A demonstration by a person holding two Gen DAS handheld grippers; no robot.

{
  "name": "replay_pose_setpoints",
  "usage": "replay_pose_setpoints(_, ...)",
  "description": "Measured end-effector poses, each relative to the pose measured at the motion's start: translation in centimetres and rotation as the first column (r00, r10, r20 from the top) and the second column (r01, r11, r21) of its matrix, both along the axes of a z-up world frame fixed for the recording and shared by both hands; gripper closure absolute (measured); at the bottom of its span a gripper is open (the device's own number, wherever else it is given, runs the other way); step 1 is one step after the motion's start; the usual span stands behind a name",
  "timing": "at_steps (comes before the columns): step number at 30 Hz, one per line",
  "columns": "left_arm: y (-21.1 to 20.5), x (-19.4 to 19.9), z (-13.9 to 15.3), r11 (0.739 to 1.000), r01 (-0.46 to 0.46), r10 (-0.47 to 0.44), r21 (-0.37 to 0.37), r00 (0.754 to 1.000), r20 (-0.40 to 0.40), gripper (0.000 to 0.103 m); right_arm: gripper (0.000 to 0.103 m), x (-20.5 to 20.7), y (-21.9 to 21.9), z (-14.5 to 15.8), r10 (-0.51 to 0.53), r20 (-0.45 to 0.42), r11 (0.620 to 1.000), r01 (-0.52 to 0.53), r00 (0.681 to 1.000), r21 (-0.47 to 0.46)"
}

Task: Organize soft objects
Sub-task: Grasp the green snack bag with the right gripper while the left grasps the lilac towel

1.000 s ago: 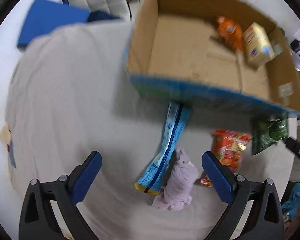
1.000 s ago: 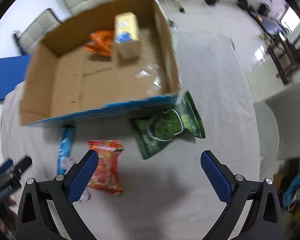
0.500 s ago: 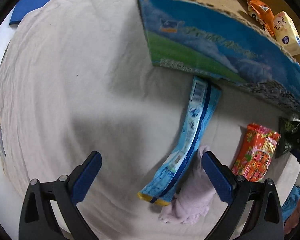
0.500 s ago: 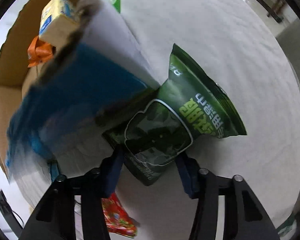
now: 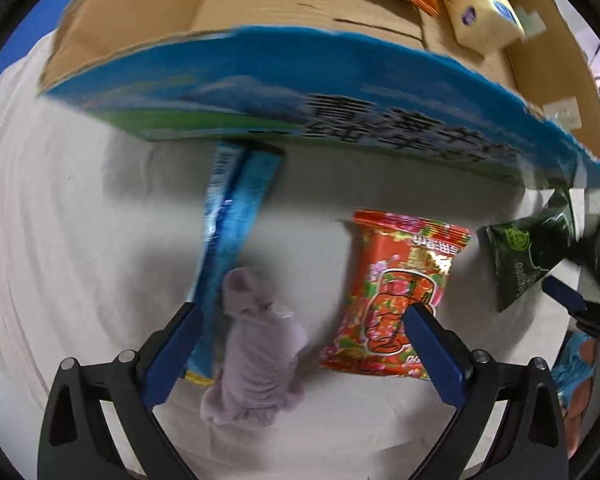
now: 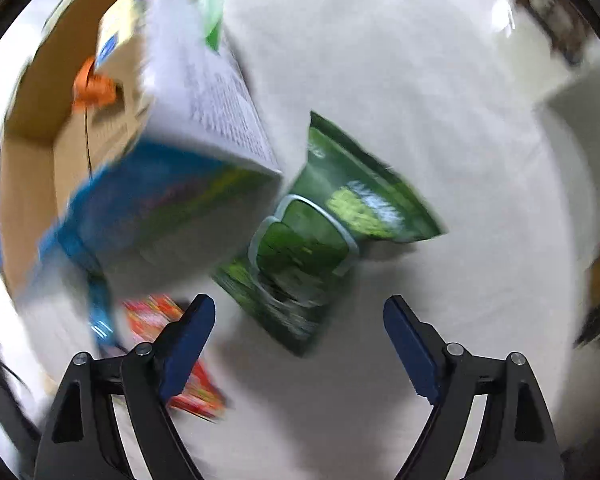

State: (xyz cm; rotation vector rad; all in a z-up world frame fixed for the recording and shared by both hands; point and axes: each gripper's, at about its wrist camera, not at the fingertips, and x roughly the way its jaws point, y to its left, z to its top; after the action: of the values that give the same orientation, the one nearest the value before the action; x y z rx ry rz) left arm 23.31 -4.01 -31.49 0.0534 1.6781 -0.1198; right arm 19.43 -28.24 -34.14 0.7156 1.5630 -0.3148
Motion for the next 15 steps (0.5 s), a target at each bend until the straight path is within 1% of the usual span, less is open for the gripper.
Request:
replay_pose_setpoints(1,-0.5,-0.1,-0.1,1.0,0.016,-0.016,0.01,1.0,0.001,0.0,0.015,0.1,-0.4,-0.6,-0.063,0.003,0.998,0.063,0.998,0.021)
replay_pose_setpoints(2,-1.0,-0.1,-0.1,1.0,0.025,-0.025,0.019,1.0,-0.001,0.0,0.015,0.1,-0.6,-1.1,-0.11,0.0,0.994,0.11,0.994,0.02)
replay_pose_setpoints(4,-1.4,-0.5,0.1,0.999,0.036,-0.036,0.024,0.999,-0.002,0.0,0.016,-0.1,-1.0,-1.7,-0.154,-0.002,0.988,0.154,0.988,-0.01)
replay_pose_setpoints(5,-2.2,0.0,0.2,0.999,0.033,-0.033,0.026,0.999,-0.002,0.0,0.031,-0.4,-1.0,-1.9,-0.157,-0.007,0.987,0.156,0.988,-0.026)
replay_pose_setpoints(6,-1.8,0.0,0.3,0.999,0.026,-0.026,0.023,1.0,-0.006,0.0,0.041,-0.6,-1.0,-2.0,-0.132,-0.018,0.99,0.131,0.991,-0.044)
replay_pose_setpoints(7,-1.6,-0.4,0.3,1.0,0.02,-0.019,0.016,1.0,-0.012,0.0,0.046,-0.5,-1.0,-1.9,-0.092,-0.018,0.994,0.091,0.996,-0.057)
replay_pose_setpoints(8,-1.4,-0.9,0.4,1.0,0.016,-0.016,0.012,1.0,-0.016,0.0,0.049,-0.5,-0.6,-2.0,-0.03,-0.034,0.997,0.027,0.999,-0.067)
replay_pose_setpoints(9,-1.2,-1.3,0.5,1.0,0.016,-0.016,0.013,1.0,-0.019,0.0,0.05,-0.7,-0.1,-2.0,0.041,-0.052,0.996,-0.045,0.998,-0.072)
replay_pose_setpoints(10,-1.1,-1.5,0.5,1.0,0.019,-0.019,0.018,1.0,-0.021,0.0,0.05,-0.9,0.4,-2.0,0.123,-0.075,0.989,-0.129,0.99,-0.076)
replay_pose_setpoints(11,-0.6,-1.9,0.5,0.999,0.023,-0.022,0.026,1.0,-0.021,0.0,0.051,-1.2,0.8,-2.0,0.192,-0.099,0.976,-0.2,0.976,-0.081)
replay_pose_setpoints(12,-0.4,-2.5,0.5,0.999,0.023,-0.023,0.034,1.0,-0.02,0.0,0.051,-1.5,1.4,-2.2,0.27,-0.129,0.956,-0.282,0.954,-0.081)
replay_pose_setpoints(13,0.0,-3.0,0.5,0.999,0.024,-0.023,0.04,1.0,-0.019,0.0,0.051,-2.1,1.7,-2.2,0.327,-0.15,0.936,-0.342,0.933,-0.087)
replay_pose_setpoints(15,1.0,-4.1,0.5,0.998,0.024,-0.023,0.057,1.0,-0.02,0.0,0.051,-3.1,2.2,-2.1,0.397,-0.181,0.901,-0.419,0.9,-0.108)
